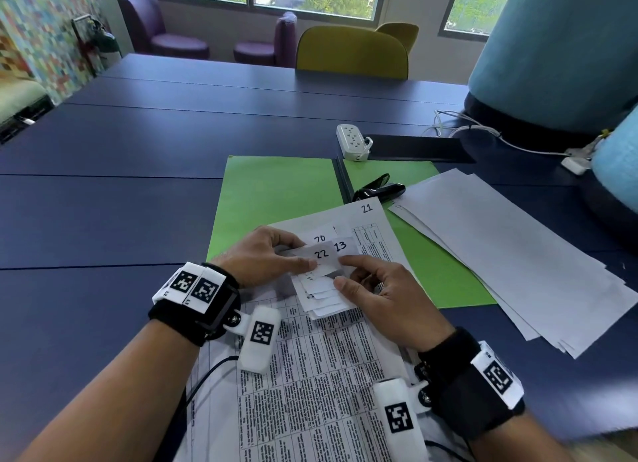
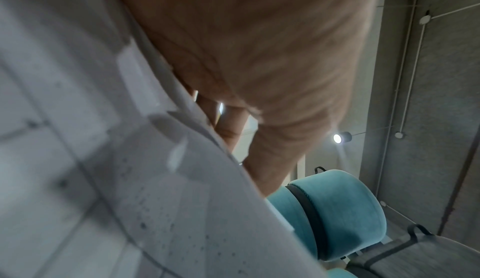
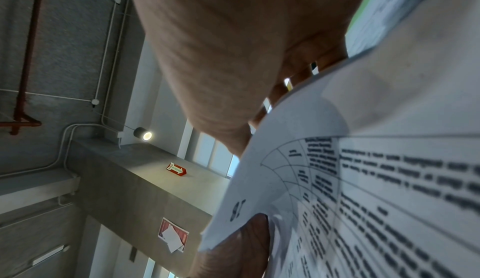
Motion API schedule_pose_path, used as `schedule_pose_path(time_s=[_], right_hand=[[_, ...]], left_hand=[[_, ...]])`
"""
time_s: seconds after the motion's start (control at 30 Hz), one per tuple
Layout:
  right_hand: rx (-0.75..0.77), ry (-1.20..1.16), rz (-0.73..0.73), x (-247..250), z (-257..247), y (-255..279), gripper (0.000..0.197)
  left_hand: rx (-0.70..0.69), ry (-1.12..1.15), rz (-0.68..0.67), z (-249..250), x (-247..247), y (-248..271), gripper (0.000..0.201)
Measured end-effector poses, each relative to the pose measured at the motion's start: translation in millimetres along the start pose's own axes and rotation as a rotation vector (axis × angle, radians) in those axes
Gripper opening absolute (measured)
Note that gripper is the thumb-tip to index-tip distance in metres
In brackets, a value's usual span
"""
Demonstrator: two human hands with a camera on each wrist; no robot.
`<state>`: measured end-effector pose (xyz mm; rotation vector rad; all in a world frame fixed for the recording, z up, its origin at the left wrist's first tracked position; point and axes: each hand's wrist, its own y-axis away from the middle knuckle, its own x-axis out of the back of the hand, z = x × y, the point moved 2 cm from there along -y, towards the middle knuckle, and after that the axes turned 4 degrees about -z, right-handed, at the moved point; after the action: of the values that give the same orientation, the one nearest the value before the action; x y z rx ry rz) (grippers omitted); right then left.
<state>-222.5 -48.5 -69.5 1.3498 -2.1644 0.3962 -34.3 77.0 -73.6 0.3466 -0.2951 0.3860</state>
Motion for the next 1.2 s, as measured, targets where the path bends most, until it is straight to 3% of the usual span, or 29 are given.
schedule_pose_path(time_s=[0.37, 0.57, 0.73, 0.87, 1.2], right_hand=[[0.030, -0.020, 0.029, -2, -9, -13, 0.015], [0.028, 0.084, -0.065, -4, -12, -12, 0.027], [0.034, 0.085, 0.054, -1, -14, -8, 0.035], [0.018, 0.065, 0.049, -4, -11, -7, 0.049], [0.018, -0.019, 0.049, -3, -10, -3, 0.042]], left_hand=[[-0.027, -0.003, -0.040, -3, 3, -2, 0.026], [-0.052, 0.035, 0.006, -1, 0, -1, 0.037], [-0.034, 0.043, 0.006, -3, -1, -3, 0.022], [-0.032, 0.053, 0.002, -4, 0, -4, 0.022], [-0.034, 0.068, 0.000, -6, -1, -5, 0.021]])
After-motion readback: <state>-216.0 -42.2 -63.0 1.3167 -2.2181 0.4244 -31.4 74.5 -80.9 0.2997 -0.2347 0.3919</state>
